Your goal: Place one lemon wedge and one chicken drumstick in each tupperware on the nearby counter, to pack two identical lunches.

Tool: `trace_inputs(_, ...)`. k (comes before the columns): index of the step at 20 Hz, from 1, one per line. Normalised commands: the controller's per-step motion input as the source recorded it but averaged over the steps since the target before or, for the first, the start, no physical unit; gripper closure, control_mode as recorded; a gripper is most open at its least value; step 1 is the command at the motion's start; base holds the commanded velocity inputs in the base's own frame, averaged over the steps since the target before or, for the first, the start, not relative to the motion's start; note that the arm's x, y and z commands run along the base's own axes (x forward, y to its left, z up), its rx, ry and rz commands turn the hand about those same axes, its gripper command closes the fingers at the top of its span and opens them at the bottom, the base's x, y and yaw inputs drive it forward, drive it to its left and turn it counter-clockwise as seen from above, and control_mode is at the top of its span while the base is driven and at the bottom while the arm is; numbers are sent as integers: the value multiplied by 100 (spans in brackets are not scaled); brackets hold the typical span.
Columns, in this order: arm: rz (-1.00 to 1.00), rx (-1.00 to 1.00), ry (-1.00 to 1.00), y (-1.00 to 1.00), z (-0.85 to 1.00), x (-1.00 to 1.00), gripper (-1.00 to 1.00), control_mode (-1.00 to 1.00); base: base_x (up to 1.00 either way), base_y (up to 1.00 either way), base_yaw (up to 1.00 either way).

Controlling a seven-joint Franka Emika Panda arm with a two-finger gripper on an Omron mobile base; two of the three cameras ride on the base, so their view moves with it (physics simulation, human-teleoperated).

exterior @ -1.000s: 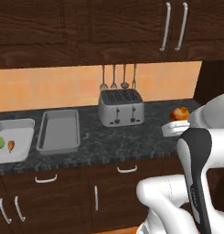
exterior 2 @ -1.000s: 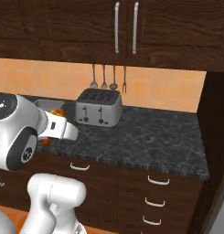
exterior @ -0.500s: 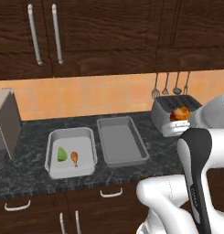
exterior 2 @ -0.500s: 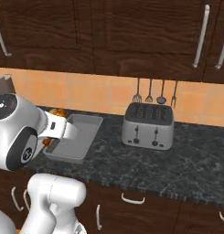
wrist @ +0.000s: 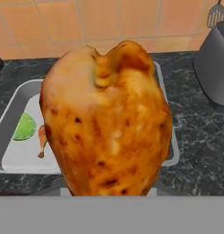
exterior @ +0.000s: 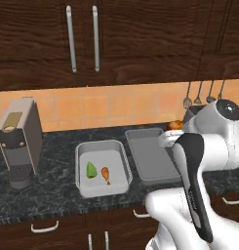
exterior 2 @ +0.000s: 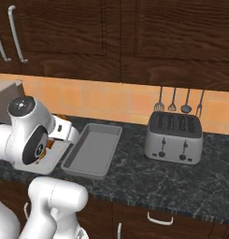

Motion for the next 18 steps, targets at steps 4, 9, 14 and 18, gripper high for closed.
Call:
trace_inputs(4, 3, -6, 15, 18, -100, 98, 100, -100, 0, 0, 0)
trace_inputs(9, 0, -16, 12, 11, -89, 88, 100, -100, 0, 0, 0)
trace_inputs(14, 3, -10, 22, 0, -57, 58, 100, -100, 0, 0, 0)
trace_inputs(18, 15, 13, 16, -3, -21, 51, 100, -100, 0, 0, 0)
